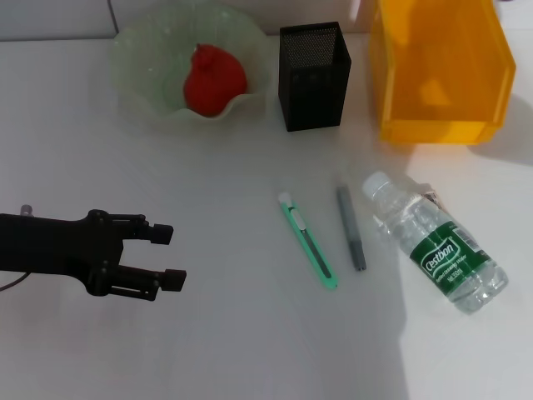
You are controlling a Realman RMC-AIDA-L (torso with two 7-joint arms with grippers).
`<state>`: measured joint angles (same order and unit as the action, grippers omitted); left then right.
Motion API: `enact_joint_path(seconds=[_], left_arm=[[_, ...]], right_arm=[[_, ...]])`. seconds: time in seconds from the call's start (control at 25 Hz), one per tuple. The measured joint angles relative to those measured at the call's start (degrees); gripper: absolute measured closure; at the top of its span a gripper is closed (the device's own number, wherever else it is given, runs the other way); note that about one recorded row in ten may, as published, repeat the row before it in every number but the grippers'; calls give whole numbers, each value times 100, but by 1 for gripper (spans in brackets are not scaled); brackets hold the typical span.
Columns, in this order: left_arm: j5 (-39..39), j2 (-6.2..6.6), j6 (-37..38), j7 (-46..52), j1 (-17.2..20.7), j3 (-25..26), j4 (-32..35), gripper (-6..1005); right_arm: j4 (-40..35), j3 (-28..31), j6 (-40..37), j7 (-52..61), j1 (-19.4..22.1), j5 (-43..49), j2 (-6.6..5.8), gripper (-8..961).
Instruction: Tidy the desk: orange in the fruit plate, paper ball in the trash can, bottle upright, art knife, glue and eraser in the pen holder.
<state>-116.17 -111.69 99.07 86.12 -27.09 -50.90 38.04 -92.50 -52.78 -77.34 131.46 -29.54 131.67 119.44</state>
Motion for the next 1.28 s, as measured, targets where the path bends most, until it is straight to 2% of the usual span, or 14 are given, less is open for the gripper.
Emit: enact_joint_path(seconds=[0.04,0.08,0.12,0.24,0.36,0.52,0.76,0.84,0.88,0.92,1.08,1.2,1.28], left_arm=[[0,0,0,0,0,0,0,154],[0,0,0,0,0,0,0,154],[-1,-26,-2,3,-57,-1,-3,154],[-2,-57,-2,11,-104,-7,-12,154],[-1,-82,16,24,-141,-5,-14,154],[-1,-88,30,27,-150,0,-10,154],[-1,-90,17,28,-154,1,-7,155],[-1,-90,25,28,-155,1,-6,155],[-1,-90,25,28,-155,1,-6,155],[-1,-90,25,28,-155,1,-6,155],[-2,-86,41,28,-157,-1,-6,155],[-1,-48,45,83,-139,-22,11,155],[-1,-44,47,100,-134,-23,18,155]], right_arm=[[191,149,228,-12,17,-35,-6,437],[780,415,859,-140,49,-215,-23,431],[780,415,859,-140,49,-215,-23,425],[1619,527,1556,-583,24,-583,-68,407],[2201,547,1746,-803,-117,-745,-145,389],[2409,552,1760,-809,-205,-739,-175,365],[2212,565,1569,-743,-59,-743,-174,302],[2008,568,1304,-648,-4,-742,-178,272],[1690,570,883,-489,53,-723,-193,257],[1690,570,883,-489,53,-723,-193,261],[694,577,-522,134,17,-253,-243,275],[3,539,-1709,673,-280,467,-248,285],[-111,336,-2504,989,-642,1069,-229,292]])
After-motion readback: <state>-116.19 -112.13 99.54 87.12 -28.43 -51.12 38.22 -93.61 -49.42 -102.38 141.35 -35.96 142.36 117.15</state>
